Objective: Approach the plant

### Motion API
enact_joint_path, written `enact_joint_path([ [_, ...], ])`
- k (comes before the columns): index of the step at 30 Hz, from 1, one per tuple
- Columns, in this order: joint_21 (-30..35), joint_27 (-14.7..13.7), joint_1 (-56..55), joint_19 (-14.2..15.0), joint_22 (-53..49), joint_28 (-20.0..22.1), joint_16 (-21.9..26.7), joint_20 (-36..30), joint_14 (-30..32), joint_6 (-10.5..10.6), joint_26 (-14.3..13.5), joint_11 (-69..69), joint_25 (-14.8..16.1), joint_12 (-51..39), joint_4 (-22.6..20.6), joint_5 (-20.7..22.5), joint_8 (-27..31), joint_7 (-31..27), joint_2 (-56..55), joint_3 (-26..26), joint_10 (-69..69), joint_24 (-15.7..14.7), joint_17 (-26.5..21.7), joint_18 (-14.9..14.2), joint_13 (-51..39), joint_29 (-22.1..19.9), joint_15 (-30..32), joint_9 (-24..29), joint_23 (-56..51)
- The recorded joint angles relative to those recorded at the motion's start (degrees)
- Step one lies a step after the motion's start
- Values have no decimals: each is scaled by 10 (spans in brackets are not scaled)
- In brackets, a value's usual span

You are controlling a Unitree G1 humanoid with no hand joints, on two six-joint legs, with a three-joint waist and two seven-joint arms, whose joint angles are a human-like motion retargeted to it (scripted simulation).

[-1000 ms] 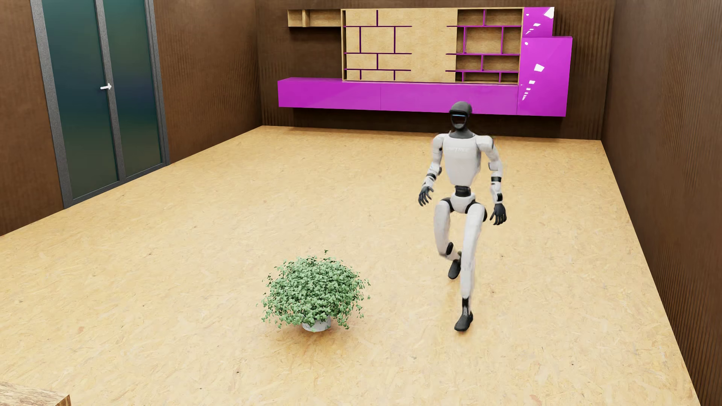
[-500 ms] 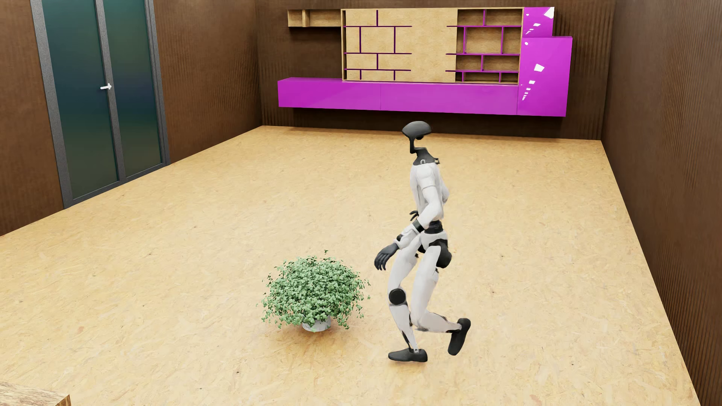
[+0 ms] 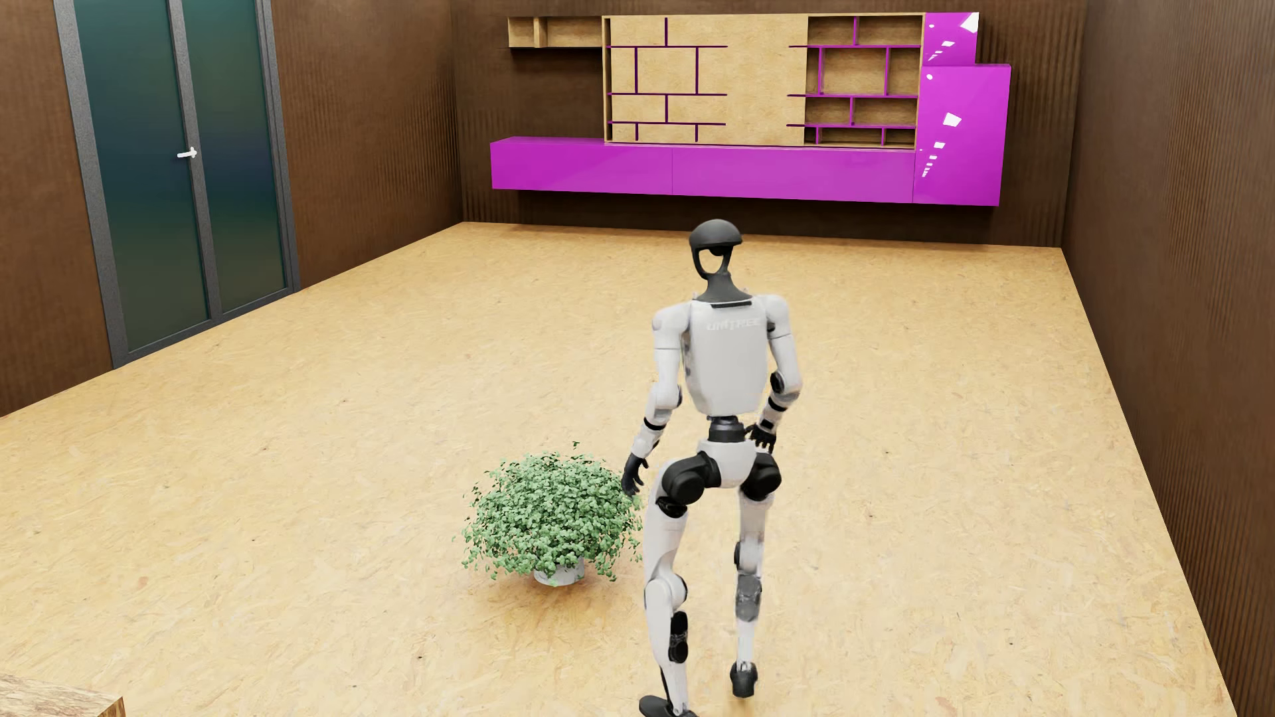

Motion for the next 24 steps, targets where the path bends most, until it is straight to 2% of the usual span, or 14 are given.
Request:
enact_joint_path([
  [1, 1, 21, 6, 15, -6, 25, 0, 20, -5, -1, -1, -84, -3, -7, 0, 22, 2, 16, 46, -3, 4, -11, -2, 4, -3, -3, -60, -3, 36],
  [2, 4, 37, 12, 12, -16, 55, 4, 39, -6, 0, 2, -148, -7, -11, 10, 49, 5, 30, 78, -2, 12, -20, 3, 7, -8, -7, -77, -5, 72],
  [5, 10, 78, -1, -4, -19, 140, 1, 114, 21, 19, 12, -222, -3, 15, 90, 129, 49, 82, 104, 6, 111, -76, 20, 23, -32, -24, -24, 0, 188],
  [6, 19, 86, -15, -5, -4, 136, 9, 107, 49, 26, 19, -244, -12, 19, 122, 152, 61, 89, 116, 9, 159, -89, 20, 31, -36, -18, -10, 3, 216],
  [8, 30, 57, -48, -9, 45, 56, 52, 31, 103, 40, 25, -282, -30, 9, 178, 191, 81, 76, 142, 13, 252, -64, 15, 42, -23, -43, 12, 6, 230],
  [10, -5, 28, -72, -8, 85, -22, 74, -30, 112, 52, 23, -290, 0, -2, 202, 212, 104, 54, 152, 14, 308, -29, 21, 39, -3, -91, 20, 9, 224],
  [11, -24, 25, -83, -7, 92, -18, 66, -28, 81, 56, 23, -291, 17, -3, 189, 216, 114, 26, 155, 14, 311, -25, 25, 45, 7, -100, 23, 10, 218],
  [12, -40, 27, -86, -4, 90, 14, 47, -6, 48, 59, 22, -297, 29, 0, 175, 219, 120, 10, 158, 12, 291, -36, 28, 51, 15, -96, 27, 10, 211],
  [14, -65, 41, -67, 3, 74, 84, -3, 39, 29, 64, 7, -320, 40, 5, 132, 216, 131, -15, 168, 9, 173, -78, 33, 37, 31, -66, 40, 6, 198],
  [15, -72, 48, -46, 7, 67, 99, -19, 36, 35, 67, -1, -331, 39, 2, 115, 212, 136, -6, 171, 8, 113, -83, 32, 58, 38, -48, 46, 2, 192],
  [17, -80, 52, -1, 15, 65, 91, -33, -14, 25, 70, -7, -330, 25, -23, 92, 200, 140, 28, 168, 7, 30, -53, 29, 75, 48, -28, 51, -2, 184],
  [19, -123, 66, 29, 23, 79, 59, -42, -67, 49, 66, -3, -320, 25, -55, 58, 177, 144, 41, 163, 5, -35, -28, 40, 79, 52, -40, 50, -4, 187],
  [22, -206, 81, 28, 33, 90, 22, -32, -129, 54, 57, -1, -308, 53, -94, 28, 147, 136, 32, 159, -4, -45, -17, 81, 90, 36, -64, 44, -5, 189],
  [24, -196, 67, 25, 39, 106, 23, -18, -150, 46, 52, 4, -301, 28, -110, 15, 132, 131, 25, 160, -7, -35, -28, 87, 97, 30, -53, 41, -5, 190],
])
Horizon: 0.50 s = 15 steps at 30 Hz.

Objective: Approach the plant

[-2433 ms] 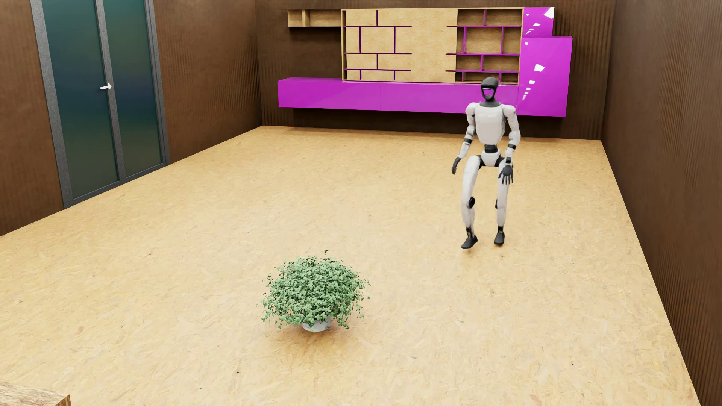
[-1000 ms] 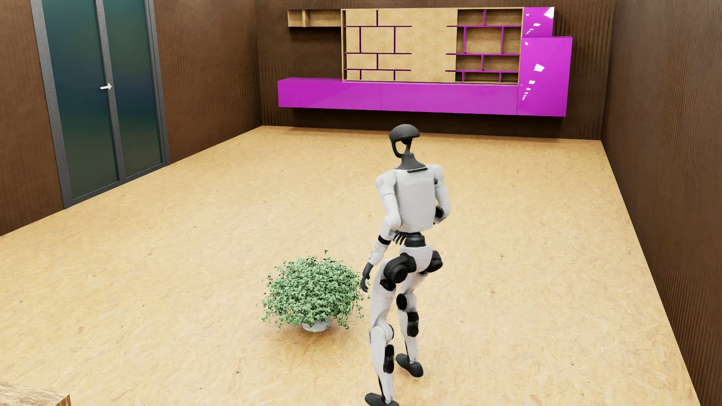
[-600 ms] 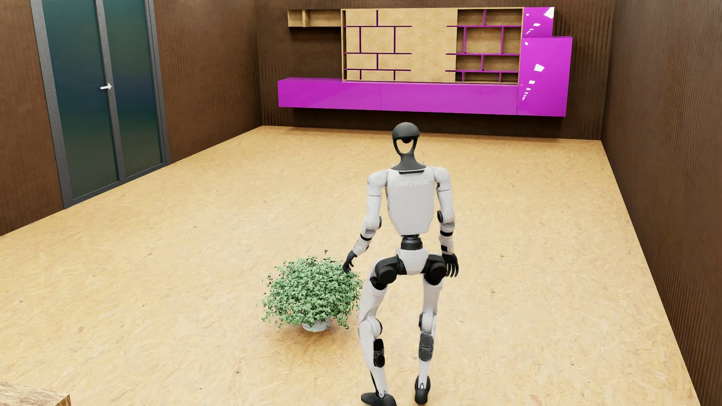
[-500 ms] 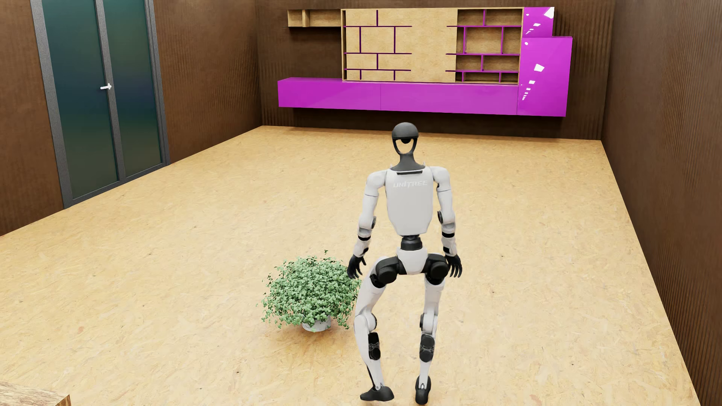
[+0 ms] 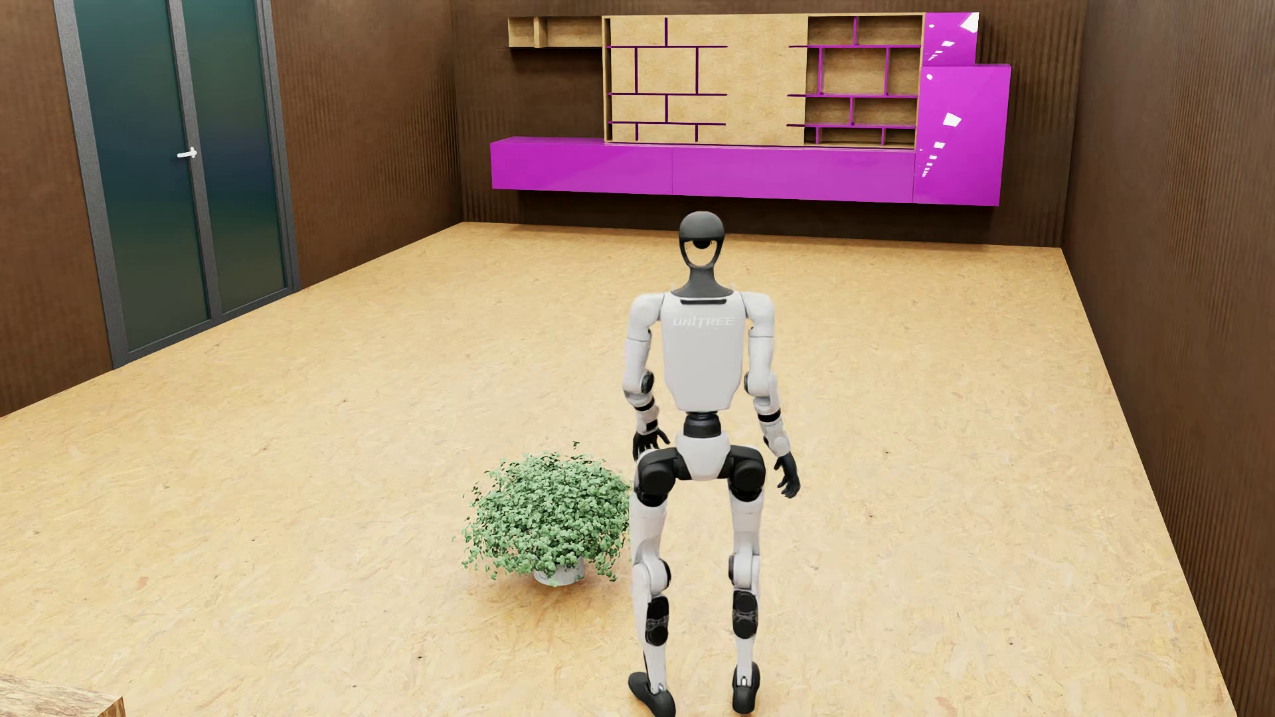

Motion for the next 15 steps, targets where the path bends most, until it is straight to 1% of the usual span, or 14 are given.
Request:
enact_joint_path([
  [3, 47, -17, 10, 10, 14, 12, 18, 18, -7, -3, 27, 3, -51, 17, -10, -10, 13, 14, 0, 6, -1, -33, -8, 9, -22, 48, 4, -1, 5],
  [4, 59, -21, 12, 12, 16, 22, 23, 28, -8, -4, 32, 3, -64, 28, -12, -11, 17, 18, 0, 8, -1, -45, -12, 11, -28, 58, 4, -1, 1],
  [5, 65, -25, 14, 14, 23, 30, 28, 35, -10, -5, 36, 3, -73, 40, -14, -12, 22, 22, -1, 11, -1, -58, -16, 13, -33, 59, 4, -1, -5],
  [6, 66, -23, 15, 16, 30, 33, 33, 40, -12, -6, 41, 4, -74, 52, -15, -14, 25, 26, -1, 13, 0, -68, -14, 15, -40, 52, 4, -1, -11],
  [7, 61, -24, 15, 18, 42, 29, 38, 39, -14, -7, 49, 4, -67, 61, -16, -15, 26, 27, -1, 14, 1, -74, -12, 16, -44, 43, 5, -1, -17],
  [9, 52, -30, 14, 22, 73, 10, 46, 25, -17, -8, 63, 0, -52, 68, -19, -18, 24, 26, 2, 17, 1, -78, -14, 19, -41, 33, 6, -2, -25],
  [10, 49, -35, 14, 24, 85, 1, 50, 18, -18, -9, 66, -1, -50, 74, -21, -20, 23, 25, 3, 18, 2, -80, -19, 21, -39, 32, 5, -3, -25],
  [12, 45, -33, 13, 24, 95, -4, 48, 12, -22, -10, 72, -3, -53, 85, -26, -24, 20, 22, 5, 20, 2, -87, -25, 24, -43, 35, 0, -4, -19],
  [15, 37, -31, 6, 12, 87, -4, 47, 10, -47, -14, 65, 16, -54, 98, -32, -31, 16, 8, 1, 21, 17, -100, -30, 19, -44, 46, -25, -3, -17],
])
